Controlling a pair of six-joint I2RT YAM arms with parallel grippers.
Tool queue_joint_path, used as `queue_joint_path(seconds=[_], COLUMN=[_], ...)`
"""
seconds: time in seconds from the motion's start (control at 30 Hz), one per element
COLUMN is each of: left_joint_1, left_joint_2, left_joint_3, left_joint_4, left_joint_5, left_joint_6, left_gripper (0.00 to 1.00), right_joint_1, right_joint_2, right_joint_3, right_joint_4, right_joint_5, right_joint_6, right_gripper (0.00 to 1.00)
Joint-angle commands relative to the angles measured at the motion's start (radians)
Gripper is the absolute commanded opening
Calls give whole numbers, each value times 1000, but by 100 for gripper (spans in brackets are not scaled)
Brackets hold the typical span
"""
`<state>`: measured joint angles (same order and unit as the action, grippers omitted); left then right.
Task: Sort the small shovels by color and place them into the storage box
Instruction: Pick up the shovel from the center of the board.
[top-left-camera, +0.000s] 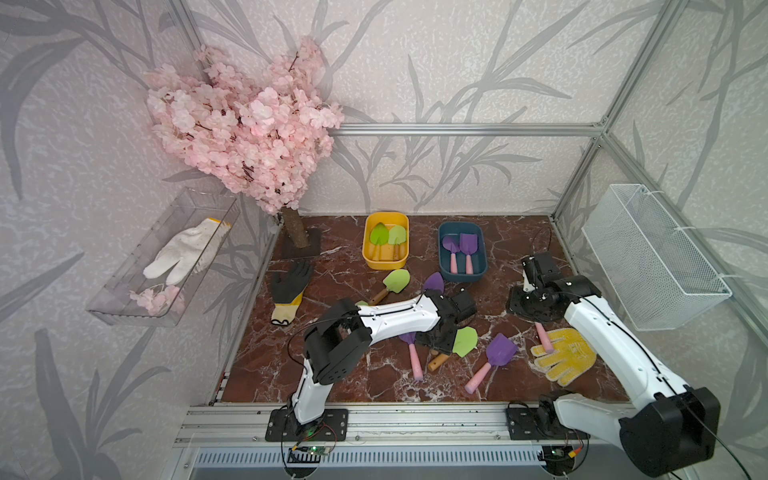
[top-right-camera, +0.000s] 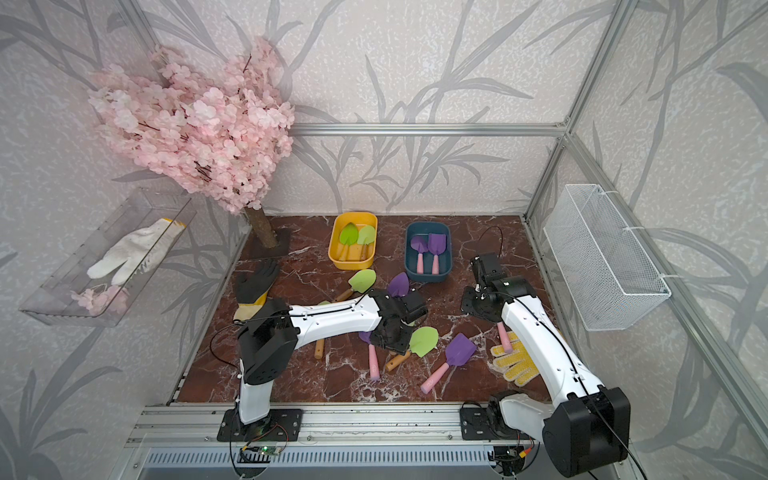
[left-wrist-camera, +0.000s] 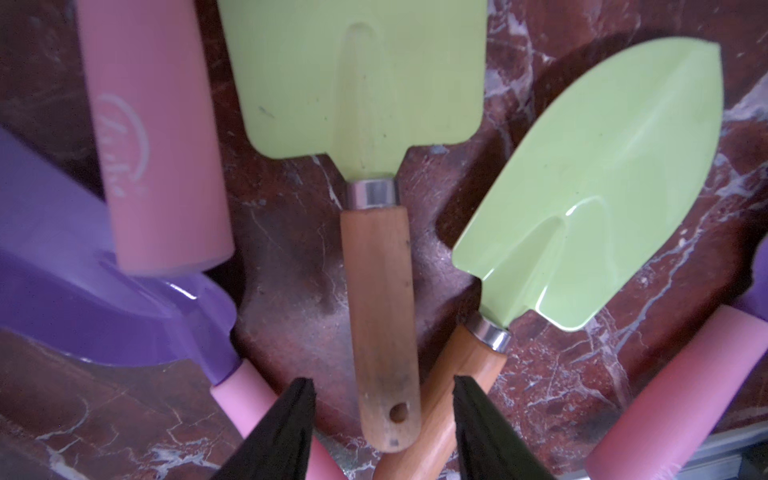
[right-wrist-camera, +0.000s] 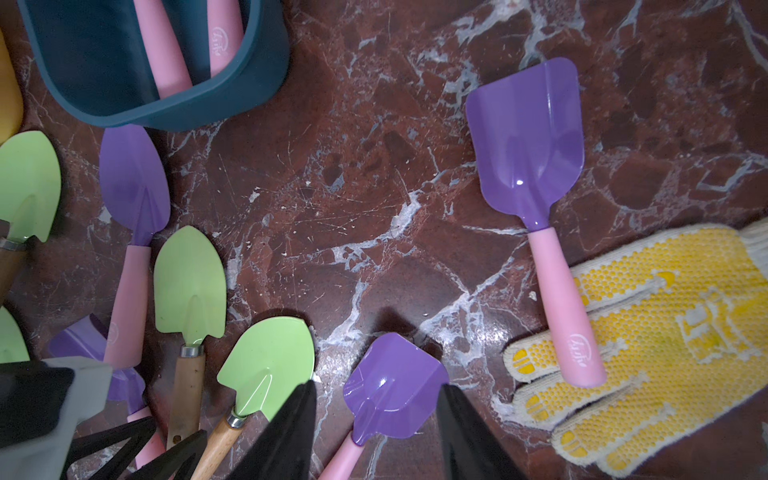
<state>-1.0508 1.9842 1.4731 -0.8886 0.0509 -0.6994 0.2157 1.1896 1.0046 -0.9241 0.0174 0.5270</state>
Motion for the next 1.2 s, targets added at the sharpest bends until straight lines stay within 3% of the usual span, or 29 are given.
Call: queue_joint_path(seconds=[0.0,0.33,1.17], left_joint_1=[6,18,44], left_joint_2=[22,43,74], left_joint_3=[27,46,62], left_joint_4=[-23,-24,-15], left_joint_5=[-8,-14,5], left_joint_6=[24,57,88], left_gripper=[57,55,34], right_joint_1=[-6,-7,-7], right_joint_2=[-13,-2,19], right_joint_3=[-11,-3,3], right_joint_4=[3,4,13], right_joint_5=[3,4,-1], right_joint_6=[-4,-5,-7], right_gripper=[52,52,52])
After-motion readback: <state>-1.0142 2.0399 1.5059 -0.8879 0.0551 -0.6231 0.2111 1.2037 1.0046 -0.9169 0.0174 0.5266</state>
